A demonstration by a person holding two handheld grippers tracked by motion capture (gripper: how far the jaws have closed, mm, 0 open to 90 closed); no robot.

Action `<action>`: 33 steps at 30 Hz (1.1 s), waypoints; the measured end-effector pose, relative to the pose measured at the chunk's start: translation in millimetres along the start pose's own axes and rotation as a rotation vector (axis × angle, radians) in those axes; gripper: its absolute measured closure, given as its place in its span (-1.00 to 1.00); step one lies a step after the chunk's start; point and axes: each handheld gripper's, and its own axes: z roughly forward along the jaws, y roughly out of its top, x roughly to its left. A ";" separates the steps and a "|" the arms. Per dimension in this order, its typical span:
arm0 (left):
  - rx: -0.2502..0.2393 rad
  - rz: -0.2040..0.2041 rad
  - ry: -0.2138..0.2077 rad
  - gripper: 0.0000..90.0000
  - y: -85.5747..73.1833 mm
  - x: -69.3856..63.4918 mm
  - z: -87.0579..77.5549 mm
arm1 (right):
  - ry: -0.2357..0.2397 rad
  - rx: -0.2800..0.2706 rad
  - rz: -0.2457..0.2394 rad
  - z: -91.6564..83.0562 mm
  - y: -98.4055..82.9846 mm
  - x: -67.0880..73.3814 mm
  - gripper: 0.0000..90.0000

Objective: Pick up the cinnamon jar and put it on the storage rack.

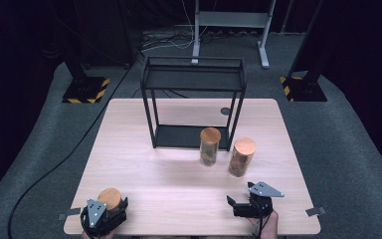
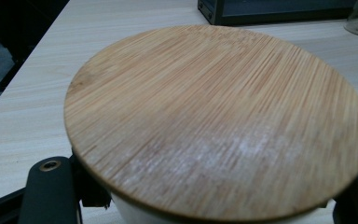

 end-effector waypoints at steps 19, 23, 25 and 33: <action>-0.003 0.015 -0.038 -0.44 2.5 -1.0 -0.8 | 0.003 0.000 0.004 0.0 0.0 -0.7 -0.94; -0.006 0.024 -0.044 -0.44 4.7 -3.0 -0.5 | 0.004 -0.001 0.003 -0.1 0.0 -0.7 -0.94; -0.008 0.032 -0.048 -0.44 6.7 -4.1 -0.3 | 0.003 -0.003 0.003 -0.3 -0.1 -0.8 -0.94; -0.010 0.042 -0.058 -0.44 12.1 -8.1 1.7 | 0.008 -0.002 0.004 -0.3 0.0 -1.0 -0.94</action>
